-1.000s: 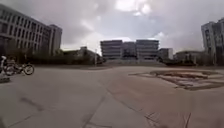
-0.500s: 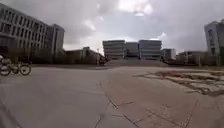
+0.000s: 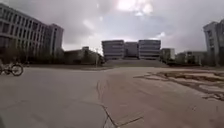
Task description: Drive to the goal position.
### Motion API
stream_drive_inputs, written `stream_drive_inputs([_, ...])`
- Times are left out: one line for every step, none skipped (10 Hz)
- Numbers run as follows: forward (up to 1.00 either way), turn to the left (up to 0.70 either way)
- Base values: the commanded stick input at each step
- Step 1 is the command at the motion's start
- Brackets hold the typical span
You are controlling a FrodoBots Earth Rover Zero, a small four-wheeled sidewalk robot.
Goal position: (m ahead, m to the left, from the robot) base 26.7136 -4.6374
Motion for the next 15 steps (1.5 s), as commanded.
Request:
stream_drive_inputs([1.00, 0.00])
stream_drive_inputs([1.00, 0.00])
stream_drive_inputs([1.00, 0.00])
stream_drive_inputs([1.00, 0.00])
stream_drive_inputs([1.00, 0.00])
stream_drive_inputs([1.00, 0.00])
stream_drive_inputs([1.00, -0.17])
stream_drive_inputs([1.00, -0.32])
stream_drive_inputs([1.00, -0.32])
stream_drive_inputs([1.00, -0.32])
stream_drive_inputs([1.00, -0.32])
stream_drive_inputs([1.00, -0.32])
stream_drive_inputs([1.00, -0.32])
stream_drive_inputs([1.00, -0.32])
stream_drive_inputs([1.00, -0.20])
